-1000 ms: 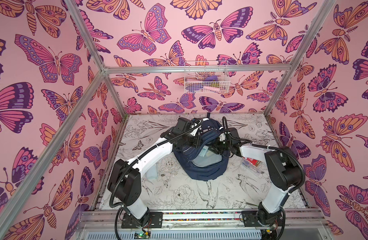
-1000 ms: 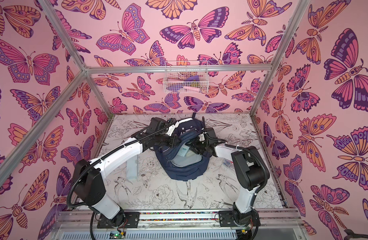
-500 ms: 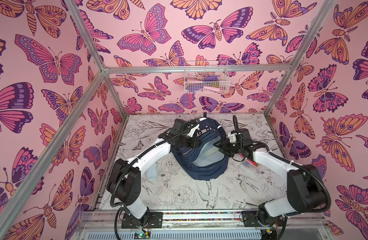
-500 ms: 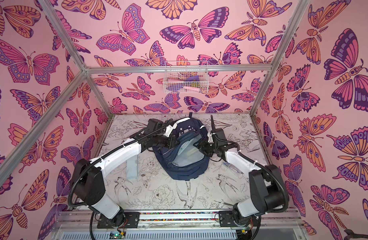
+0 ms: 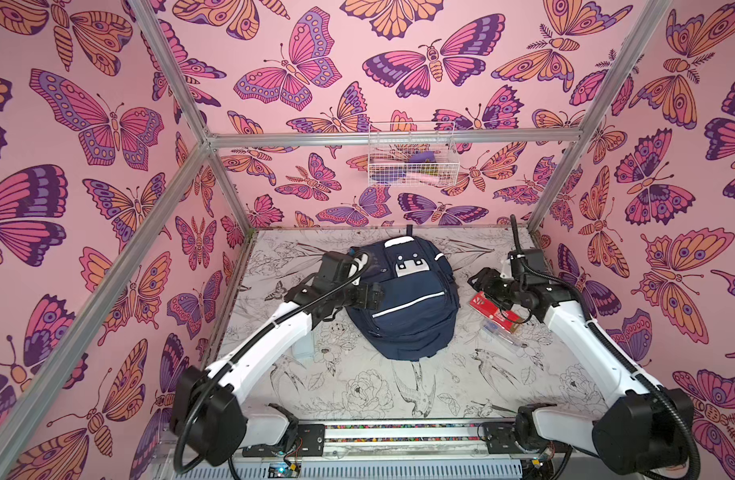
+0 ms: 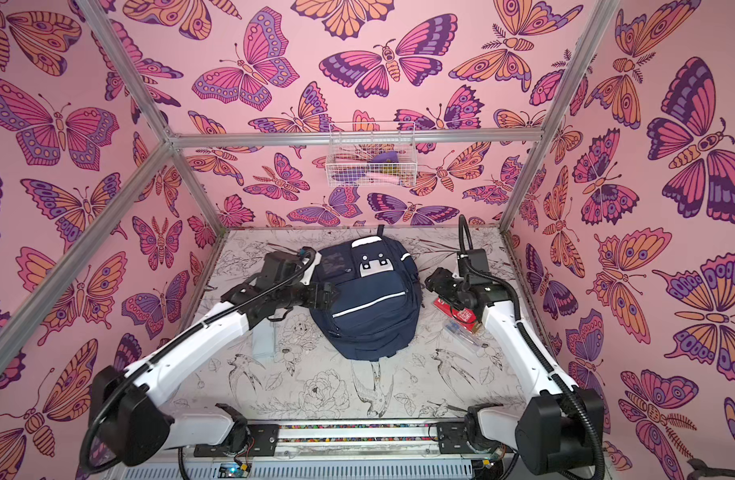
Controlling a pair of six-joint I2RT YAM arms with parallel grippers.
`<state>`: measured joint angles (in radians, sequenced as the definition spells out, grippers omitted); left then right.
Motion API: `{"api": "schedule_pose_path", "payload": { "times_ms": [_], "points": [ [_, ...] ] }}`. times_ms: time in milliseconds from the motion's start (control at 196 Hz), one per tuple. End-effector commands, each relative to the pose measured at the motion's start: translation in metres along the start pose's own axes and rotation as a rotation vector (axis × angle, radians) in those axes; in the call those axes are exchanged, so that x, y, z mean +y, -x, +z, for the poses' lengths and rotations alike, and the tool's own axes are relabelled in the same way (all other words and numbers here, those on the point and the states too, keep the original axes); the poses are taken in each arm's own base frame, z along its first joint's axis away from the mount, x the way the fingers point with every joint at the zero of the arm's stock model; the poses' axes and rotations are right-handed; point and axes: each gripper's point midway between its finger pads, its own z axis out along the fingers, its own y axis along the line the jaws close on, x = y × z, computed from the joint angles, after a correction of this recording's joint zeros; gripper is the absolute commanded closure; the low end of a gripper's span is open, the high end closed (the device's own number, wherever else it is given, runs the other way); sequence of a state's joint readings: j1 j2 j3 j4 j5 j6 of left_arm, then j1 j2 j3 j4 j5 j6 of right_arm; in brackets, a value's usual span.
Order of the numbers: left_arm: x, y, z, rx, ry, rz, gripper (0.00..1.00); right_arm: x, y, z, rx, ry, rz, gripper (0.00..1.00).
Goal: Pack the student bag
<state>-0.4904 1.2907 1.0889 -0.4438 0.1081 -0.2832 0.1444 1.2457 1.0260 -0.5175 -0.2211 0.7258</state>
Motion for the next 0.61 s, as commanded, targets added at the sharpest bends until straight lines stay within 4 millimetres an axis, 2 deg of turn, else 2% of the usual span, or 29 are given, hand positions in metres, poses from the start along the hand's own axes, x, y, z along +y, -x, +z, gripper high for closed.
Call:
{"api": "schedule_pose_path", "payload": {
  "times_ms": [0,61,128,220,347,444,470,607],
  "points": [
    [0.079,-0.032,-0.03,0.056,0.353,-0.11,0.0,-0.001,0.008,0.0,-0.025,-0.062,0.004,0.18],
    [0.109,-0.047,-0.047,0.085,0.464,-0.203,0.0,-0.011,0.008,0.002,-0.019,-0.166,0.026,0.12],
    [0.131,-0.071,-0.056,0.135,0.509,-0.314,0.0,-0.012,0.005,0.007,0.018,-0.193,0.047,0.1],
    [0.144,-0.108,-0.05,0.221,0.479,-0.465,0.0,-0.015,0.001,0.011,0.037,-0.195,0.065,0.09],
    [0.16,-0.139,-0.039,0.321,0.499,-0.545,0.0,-0.02,-0.007,0.01,-0.024,-0.124,0.091,0.08],
    [0.17,-0.143,-0.036,0.34,0.507,-0.579,0.0,-0.016,-0.016,0.009,-0.02,-0.057,0.115,0.09],
    [0.175,-0.148,-0.03,0.372,0.513,-0.587,0.0,-0.015,-0.017,0.008,-0.015,-0.046,0.112,0.1],
    [0.192,-0.134,-0.015,0.371,0.493,-0.589,0.0,-0.004,-0.021,0.004,0.027,-0.008,0.064,0.13]
  ]
}}
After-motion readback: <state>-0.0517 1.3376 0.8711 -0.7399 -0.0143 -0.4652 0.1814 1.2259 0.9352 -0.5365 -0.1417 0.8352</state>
